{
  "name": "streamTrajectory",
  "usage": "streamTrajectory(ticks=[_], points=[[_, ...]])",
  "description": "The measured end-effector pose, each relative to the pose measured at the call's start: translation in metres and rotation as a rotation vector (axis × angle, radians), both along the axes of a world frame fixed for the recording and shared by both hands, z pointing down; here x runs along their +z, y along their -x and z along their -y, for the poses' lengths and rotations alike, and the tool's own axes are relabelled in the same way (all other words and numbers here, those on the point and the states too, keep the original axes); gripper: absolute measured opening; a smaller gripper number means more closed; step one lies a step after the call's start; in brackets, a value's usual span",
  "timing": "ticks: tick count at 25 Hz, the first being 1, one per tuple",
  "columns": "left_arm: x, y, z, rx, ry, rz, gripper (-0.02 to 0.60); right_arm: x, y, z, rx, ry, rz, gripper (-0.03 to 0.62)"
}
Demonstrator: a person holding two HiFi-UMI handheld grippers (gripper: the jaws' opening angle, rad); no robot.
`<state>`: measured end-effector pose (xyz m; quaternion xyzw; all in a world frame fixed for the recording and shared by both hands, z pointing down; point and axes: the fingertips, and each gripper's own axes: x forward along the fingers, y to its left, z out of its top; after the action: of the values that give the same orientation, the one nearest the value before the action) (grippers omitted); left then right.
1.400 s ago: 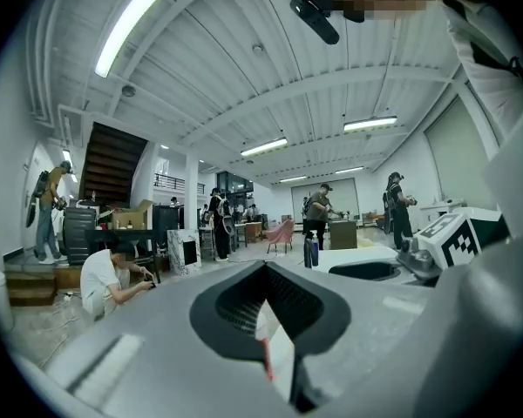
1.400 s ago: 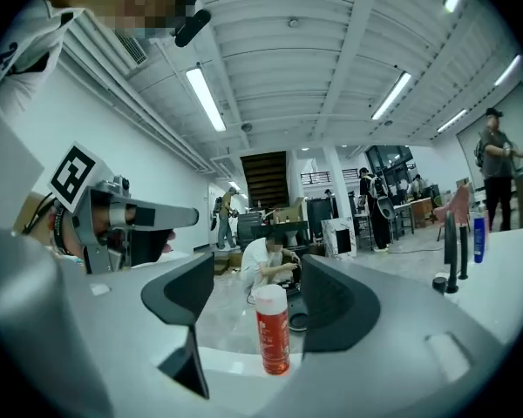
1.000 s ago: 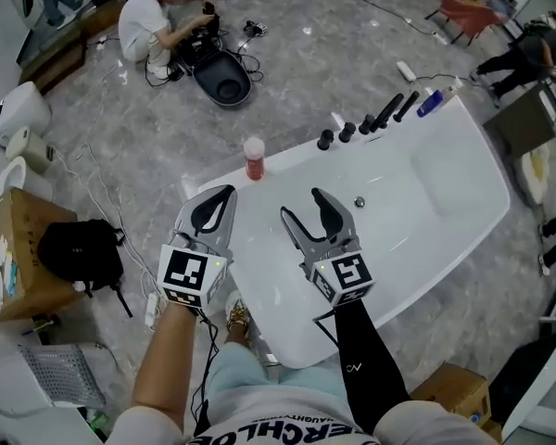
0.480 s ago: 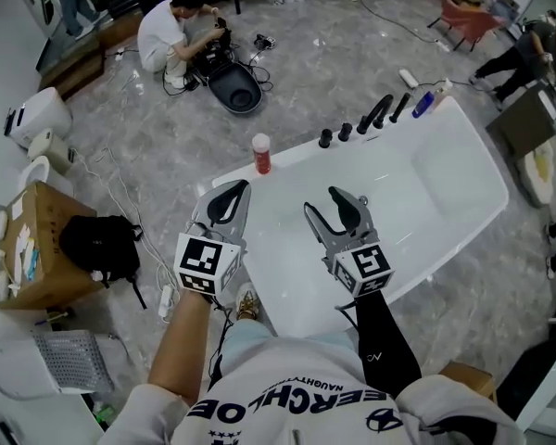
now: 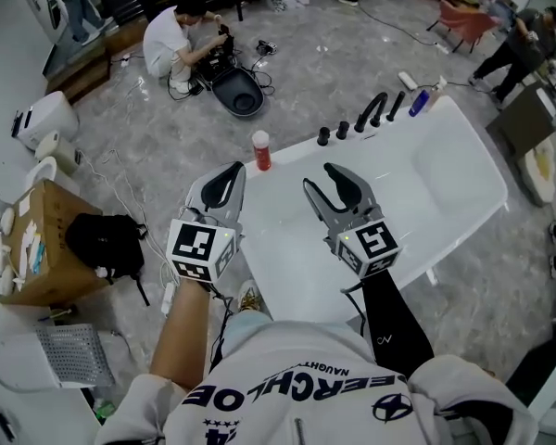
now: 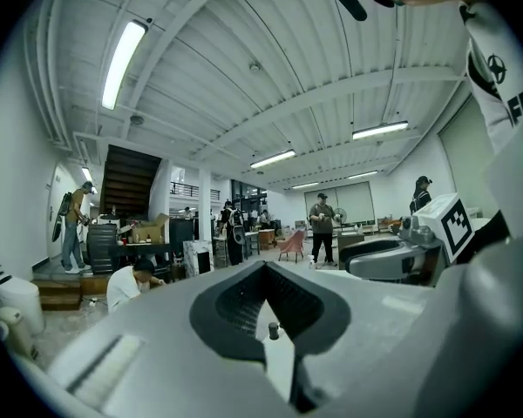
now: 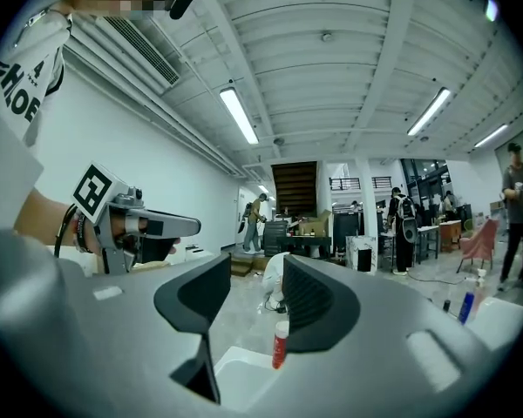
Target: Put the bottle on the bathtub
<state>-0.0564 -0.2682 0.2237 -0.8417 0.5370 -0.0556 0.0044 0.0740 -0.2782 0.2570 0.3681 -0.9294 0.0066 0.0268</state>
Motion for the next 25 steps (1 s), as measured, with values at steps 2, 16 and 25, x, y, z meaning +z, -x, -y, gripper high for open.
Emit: streamTrajectory(ticks=[2,16,25], points=[[-0.004,-0.001,-0.001,-0.003,-0.008,0.002,0.002,-0.003,-0.002,-0.001,0.013,-0.011,-0.007,0.164],[-0.013,-0.005,0.0,0.008,-0.031,0.0,0.002,-0.01,-0.006,-0.001,0.022,-0.053,-0.059,0.028],[-0.015,-0.005,-0.003,0.014,-0.033,-0.011,0.0,-0.012,-0.002,-0.004,0.006,-0.043,-0.043,0.028]])
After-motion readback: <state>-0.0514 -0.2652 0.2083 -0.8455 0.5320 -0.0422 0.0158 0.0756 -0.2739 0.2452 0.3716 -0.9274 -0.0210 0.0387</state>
